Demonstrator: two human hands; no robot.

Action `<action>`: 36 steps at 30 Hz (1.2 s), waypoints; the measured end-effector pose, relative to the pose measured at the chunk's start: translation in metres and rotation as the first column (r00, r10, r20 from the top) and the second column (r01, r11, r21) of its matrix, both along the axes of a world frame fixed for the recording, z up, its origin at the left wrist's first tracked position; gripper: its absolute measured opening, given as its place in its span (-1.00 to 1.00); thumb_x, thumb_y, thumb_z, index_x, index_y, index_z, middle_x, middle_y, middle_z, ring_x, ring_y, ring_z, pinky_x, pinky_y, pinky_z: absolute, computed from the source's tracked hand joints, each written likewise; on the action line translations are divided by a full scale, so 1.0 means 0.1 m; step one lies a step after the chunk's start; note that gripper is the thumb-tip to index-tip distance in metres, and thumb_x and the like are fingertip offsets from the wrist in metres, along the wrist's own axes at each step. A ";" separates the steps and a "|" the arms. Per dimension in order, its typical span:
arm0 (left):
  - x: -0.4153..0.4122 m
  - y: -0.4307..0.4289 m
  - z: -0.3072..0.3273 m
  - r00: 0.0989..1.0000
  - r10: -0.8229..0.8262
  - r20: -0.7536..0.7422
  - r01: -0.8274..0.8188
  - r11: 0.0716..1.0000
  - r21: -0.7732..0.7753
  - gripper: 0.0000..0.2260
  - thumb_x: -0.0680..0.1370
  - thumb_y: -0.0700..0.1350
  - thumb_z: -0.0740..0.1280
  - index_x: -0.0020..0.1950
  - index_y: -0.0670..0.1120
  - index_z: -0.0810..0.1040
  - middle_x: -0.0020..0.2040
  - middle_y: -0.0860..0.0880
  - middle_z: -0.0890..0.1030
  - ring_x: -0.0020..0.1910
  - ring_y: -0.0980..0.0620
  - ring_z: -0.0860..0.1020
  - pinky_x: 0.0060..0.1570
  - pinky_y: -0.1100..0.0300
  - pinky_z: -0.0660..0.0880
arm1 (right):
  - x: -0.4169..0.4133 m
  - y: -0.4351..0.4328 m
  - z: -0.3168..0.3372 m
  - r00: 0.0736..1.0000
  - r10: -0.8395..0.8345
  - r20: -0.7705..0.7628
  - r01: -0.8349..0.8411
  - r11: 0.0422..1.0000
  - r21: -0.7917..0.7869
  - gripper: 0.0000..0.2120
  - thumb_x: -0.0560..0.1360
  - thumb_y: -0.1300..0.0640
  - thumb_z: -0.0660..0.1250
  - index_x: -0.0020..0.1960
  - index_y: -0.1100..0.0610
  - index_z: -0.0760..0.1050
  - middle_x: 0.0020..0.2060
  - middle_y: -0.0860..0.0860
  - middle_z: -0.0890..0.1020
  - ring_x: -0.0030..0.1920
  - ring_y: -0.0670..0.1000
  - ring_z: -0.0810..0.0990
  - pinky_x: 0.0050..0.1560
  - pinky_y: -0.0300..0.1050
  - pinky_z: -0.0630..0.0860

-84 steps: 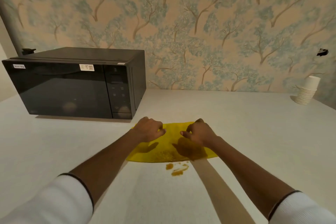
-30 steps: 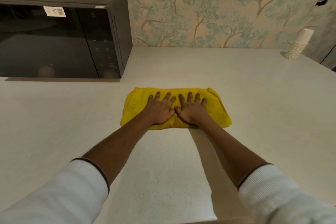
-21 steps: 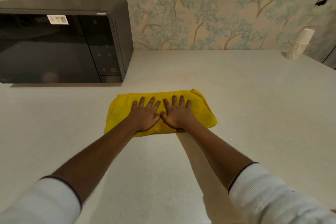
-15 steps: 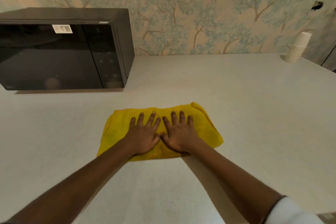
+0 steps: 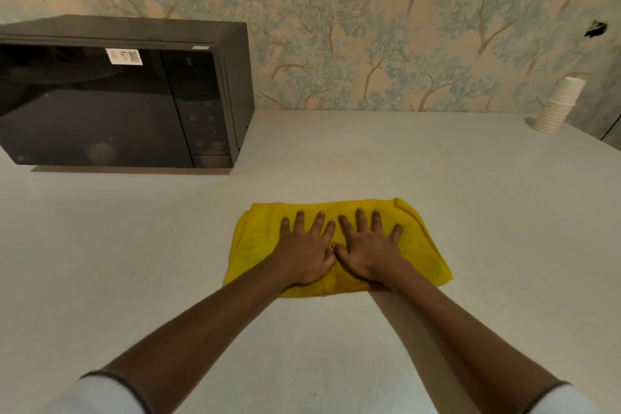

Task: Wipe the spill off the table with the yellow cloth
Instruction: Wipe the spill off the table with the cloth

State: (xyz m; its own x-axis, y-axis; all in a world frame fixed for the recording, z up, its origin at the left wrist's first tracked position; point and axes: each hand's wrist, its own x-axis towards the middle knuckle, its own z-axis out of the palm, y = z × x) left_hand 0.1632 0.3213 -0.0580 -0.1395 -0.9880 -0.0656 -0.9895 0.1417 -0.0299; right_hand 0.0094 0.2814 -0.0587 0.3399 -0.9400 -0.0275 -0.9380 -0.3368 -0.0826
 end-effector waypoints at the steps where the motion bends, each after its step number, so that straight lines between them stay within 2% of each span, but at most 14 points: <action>1: 0.03 -0.11 0.01 1.000 0.018 -0.003 -0.018 1.000 0.010 -0.41 0.58 0.22 -0.07 0.57 0.03 -0.06 0.61 -0.08 -0.04 0.53 -0.35 -0.03 0.41 -0.39 -0.02 | 0.04 -0.11 0.01 1.000 -0.002 -0.001 0.002 1.000 -0.002 -0.30 0.45 -0.36 -0.08 0.52 -0.12 -0.04 0.57 0.11 0.00 0.53 0.30 -0.08 0.32 0.58 -0.09; 7: 0.36 -0.36 0.04 0.993 0.119 0.006 -0.119 0.992 0.041 -0.42 0.58 0.25 -0.12 0.56 0.07 -0.10 0.61 -0.04 -0.09 0.55 -0.29 -0.07 0.43 -0.36 -0.05 | 0.43 -0.40 0.06 0.999 0.049 -0.004 -0.049 0.998 0.027 -0.31 0.48 -0.34 -0.09 0.53 -0.10 -0.05 0.57 0.13 0.00 0.53 0.31 -0.10 0.32 0.58 -0.13; 14: 0.58 0.07 0.01 0.989 0.145 0.028 -0.145 0.989 0.031 -0.41 0.57 0.27 -0.12 0.56 0.09 -0.12 0.61 -0.02 -0.09 0.55 -0.27 -0.06 0.44 -0.34 -0.03 | 0.56 -0.01 0.03 0.987 0.162 -0.014 -0.161 0.987 0.008 -0.29 0.47 -0.35 -0.10 0.54 -0.07 -0.05 0.56 0.15 0.00 0.52 0.31 -0.10 0.32 0.56 -0.13; 18: 0.45 0.49 0.03 0.994 0.111 0.023 -0.112 0.993 0.036 -0.23 0.38 0.32 -0.35 0.56 0.08 -0.12 0.61 -0.04 -0.11 0.55 -0.29 -0.06 0.43 -0.35 -0.04 | 0.38 0.39 -0.02 0.978 0.206 -0.022 -0.207 0.978 -0.033 -0.28 0.46 -0.35 -0.12 0.53 -0.06 -0.04 0.56 0.15 0.02 0.53 0.31 -0.08 0.32 0.54 -0.11; 20: 0.29 0.68 0.03 0.997 0.079 0.027 -0.080 0.996 0.039 -0.20 0.33 0.31 -0.37 0.56 0.07 -0.13 0.61 -0.05 -0.12 0.55 -0.31 -0.08 0.43 -0.36 -0.06 | 0.20 0.58 -0.04 0.977 0.210 -0.023 -0.211 0.977 -0.043 -0.27 0.44 -0.36 -0.13 0.53 -0.08 -0.04 0.56 0.13 0.01 0.53 0.30 -0.08 0.33 0.53 -0.10; 22: 0.12 0.79 0.02 0.998 0.061 0.026 -0.062 0.997 0.040 -0.24 0.38 0.30 -0.34 0.56 0.06 -0.14 0.61 -0.06 -0.14 0.54 -0.32 -0.10 0.42 -0.38 -0.08 | 0.01 0.69 -0.05 0.980 0.199 -0.030 -0.200 0.979 -0.041 -0.27 0.43 -0.38 -0.13 0.53 -0.10 -0.07 0.57 0.11 -0.02 0.54 0.28 -0.10 0.35 0.50 -0.10; 26: -0.12 0.61 -0.03 0.999 0.054 0.003 -0.054 0.999 -0.001 -0.38 0.55 0.26 -0.11 0.56 0.05 -0.11 0.61 -0.08 -0.10 0.53 -0.35 -0.08 0.40 -0.40 -0.07 | -0.23 0.55 -0.02 0.990 0.136 -0.039 -0.137 0.990 -0.028 -0.24 0.40 -0.40 -0.14 0.53 -0.12 -0.08 0.57 0.09 -0.03 0.54 0.27 -0.11 0.36 0.49 -0.08; 31: -0.04 0.04 0.02 0.997 0.074 -0.008 -0.074 0.997 0.022 -0.40 0.57 0.27 -0.10 0.56 0.08 -0.09 0.61 -0.04 -0.07 0.54 -0.32 -0.06 0.41 -0.39 -0.06 | -0.10 0.03 0.04 0.998 0.064 -0.014 -0.064 0.998 0.003 -0.26 0.44 -0.40 -0.10 0.53 -0.11 -0.07 0.57 0.10 -0.02 0.53 0.28 -0.09 0.36 0.52 -0.07; 36: 0.32 -0.16 0.02 0.986 0.167 -0.010 -0.166 0.985 0.034 -0.42 0.57 0.27 -0.10 0.56 0.12 -0.10 0.61 0.00 -0.07 0.55 -0.26 -0.07 0.42 -0.39 -0.07 | 0.34 -0.19 0.06 0.996 0.089 -0.001 -0.089 0.996 0.012 -0.30 0.47 -0.35 -0.08 0.54 -0.10 -0.05 0.57 0.12 0.00 0.53 0.31 -0.09 0.35 0.53 -0.09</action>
State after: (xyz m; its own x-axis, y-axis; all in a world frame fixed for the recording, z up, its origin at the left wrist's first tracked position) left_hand 0.1952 0.3055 -0.0555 0.0259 -0.9949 -0.0977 -0.9996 -0.0246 -0.0149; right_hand 0.0432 0.2623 -0.0524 0.4221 -0.9057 -0.0397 -0.9045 -0.4178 -0.0854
